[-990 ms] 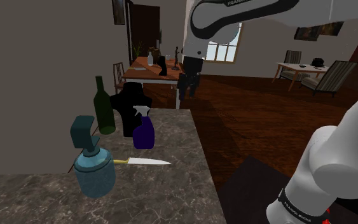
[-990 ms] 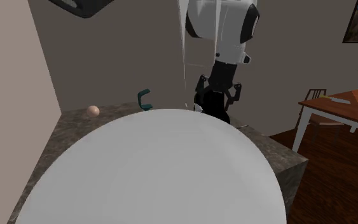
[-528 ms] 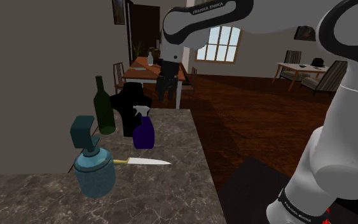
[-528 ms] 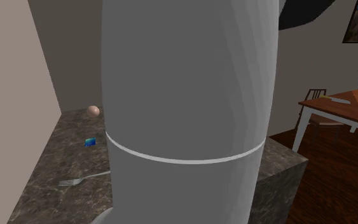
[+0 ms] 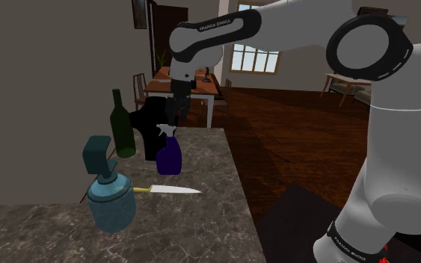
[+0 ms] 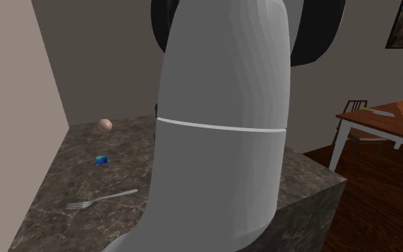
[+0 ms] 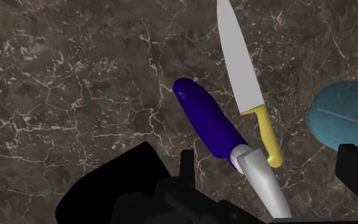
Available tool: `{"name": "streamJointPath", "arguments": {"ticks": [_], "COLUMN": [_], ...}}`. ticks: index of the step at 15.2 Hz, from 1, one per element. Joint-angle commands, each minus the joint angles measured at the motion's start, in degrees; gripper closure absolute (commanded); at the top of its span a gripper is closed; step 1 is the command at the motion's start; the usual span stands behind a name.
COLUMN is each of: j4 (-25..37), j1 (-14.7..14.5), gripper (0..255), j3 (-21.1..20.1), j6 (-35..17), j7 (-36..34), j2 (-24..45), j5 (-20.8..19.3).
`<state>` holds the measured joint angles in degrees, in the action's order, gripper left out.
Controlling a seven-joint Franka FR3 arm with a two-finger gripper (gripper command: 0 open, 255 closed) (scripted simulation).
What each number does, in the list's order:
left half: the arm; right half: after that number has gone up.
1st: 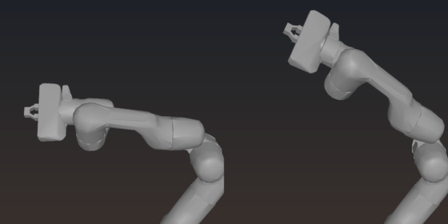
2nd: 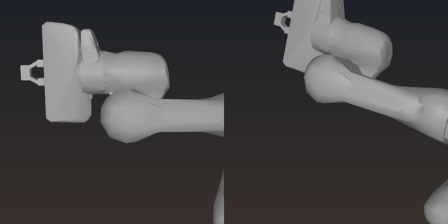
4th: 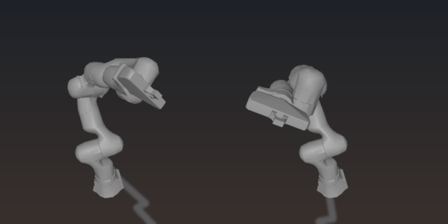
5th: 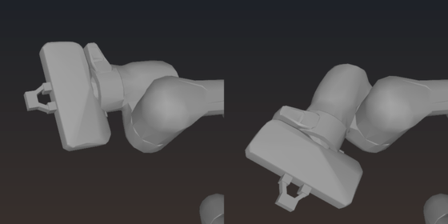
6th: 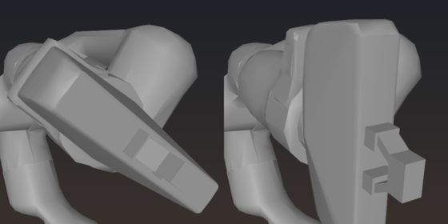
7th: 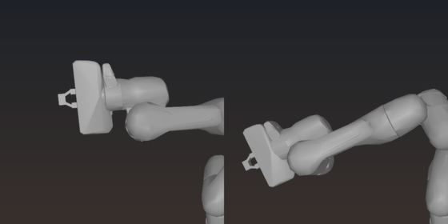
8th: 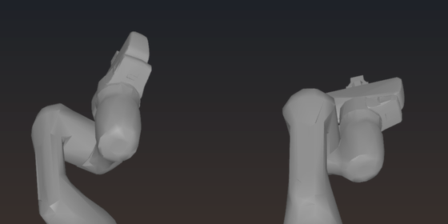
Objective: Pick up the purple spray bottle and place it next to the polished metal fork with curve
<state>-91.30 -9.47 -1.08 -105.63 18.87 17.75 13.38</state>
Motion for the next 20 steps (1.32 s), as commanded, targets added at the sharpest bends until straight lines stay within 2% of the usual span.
{"name": "streamJointPath", "arguments": {"ticks": [1,5,13,14,20], "j4": [-0.68,-2.82,-2.79,-2.79,-2.79], "j1": [-0.23,-0.54,-0.54,-0.54,-0.54], "gripper": [0,0,0,255,255], "j3": [-0.15,-0.32,-0.32,-0.32,-0.32], "j6": [-1.29,-3.86,-3.84,-3.84,-3.84], "j7": [0.05,0.2,0.2,0.2,0.2], "j2": [0.53,0.92,0.94,0.94,0.94], "j5": [0.07,0.23,0.23,0.23,0.23]}}
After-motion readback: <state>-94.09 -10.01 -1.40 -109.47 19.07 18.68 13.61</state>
